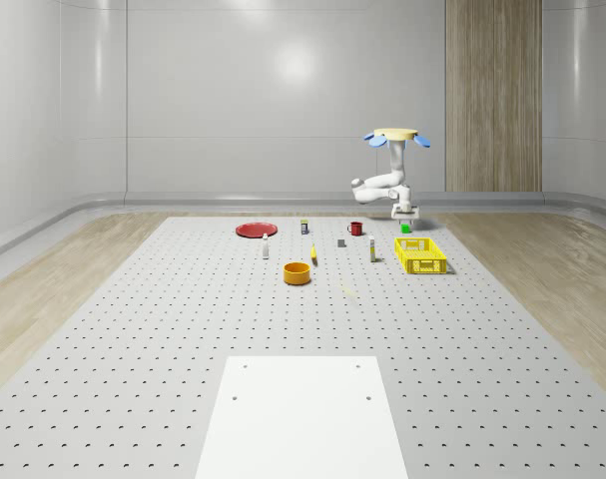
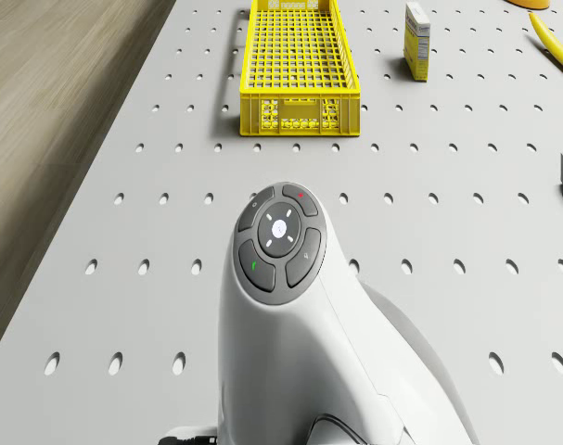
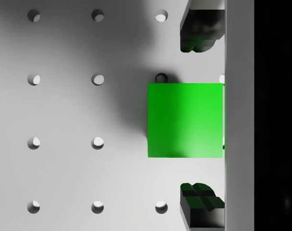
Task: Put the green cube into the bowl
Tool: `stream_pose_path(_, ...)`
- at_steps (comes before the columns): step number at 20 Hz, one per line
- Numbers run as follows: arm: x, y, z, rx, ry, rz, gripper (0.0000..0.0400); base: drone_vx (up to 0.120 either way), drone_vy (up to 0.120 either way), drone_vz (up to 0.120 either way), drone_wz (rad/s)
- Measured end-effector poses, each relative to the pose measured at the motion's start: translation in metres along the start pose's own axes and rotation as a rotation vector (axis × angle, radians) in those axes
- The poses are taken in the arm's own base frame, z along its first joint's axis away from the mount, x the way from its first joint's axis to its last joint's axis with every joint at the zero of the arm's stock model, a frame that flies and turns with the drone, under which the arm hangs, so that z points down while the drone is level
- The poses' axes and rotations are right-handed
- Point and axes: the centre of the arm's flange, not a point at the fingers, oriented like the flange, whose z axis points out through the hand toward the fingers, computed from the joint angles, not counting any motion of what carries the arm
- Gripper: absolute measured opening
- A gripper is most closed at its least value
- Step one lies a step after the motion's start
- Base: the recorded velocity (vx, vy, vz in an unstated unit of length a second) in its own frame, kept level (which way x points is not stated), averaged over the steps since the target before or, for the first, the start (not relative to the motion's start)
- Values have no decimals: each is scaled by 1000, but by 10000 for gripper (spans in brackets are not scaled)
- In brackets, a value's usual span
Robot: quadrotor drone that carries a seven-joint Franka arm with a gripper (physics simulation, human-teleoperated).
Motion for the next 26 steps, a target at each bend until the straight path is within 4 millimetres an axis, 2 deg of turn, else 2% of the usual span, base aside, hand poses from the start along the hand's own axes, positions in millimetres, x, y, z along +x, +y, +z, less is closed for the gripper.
stream_pose_path(10, 0, 0, 23, 0, 0, 0, 400, 0, 0, 0, 0)
stream_pose_path(18, 0, 0, 32, 0, 0, 0, 400, 0, 0, 0, 0)
stream_pose_path(22, 0, 0, 35, 0, 0, 1, 310, 0, 0, 0, 0)
stream_pose_path(26, 0, 0, 36, 0, 0, 1, 272, 0, 0, 0, 0)
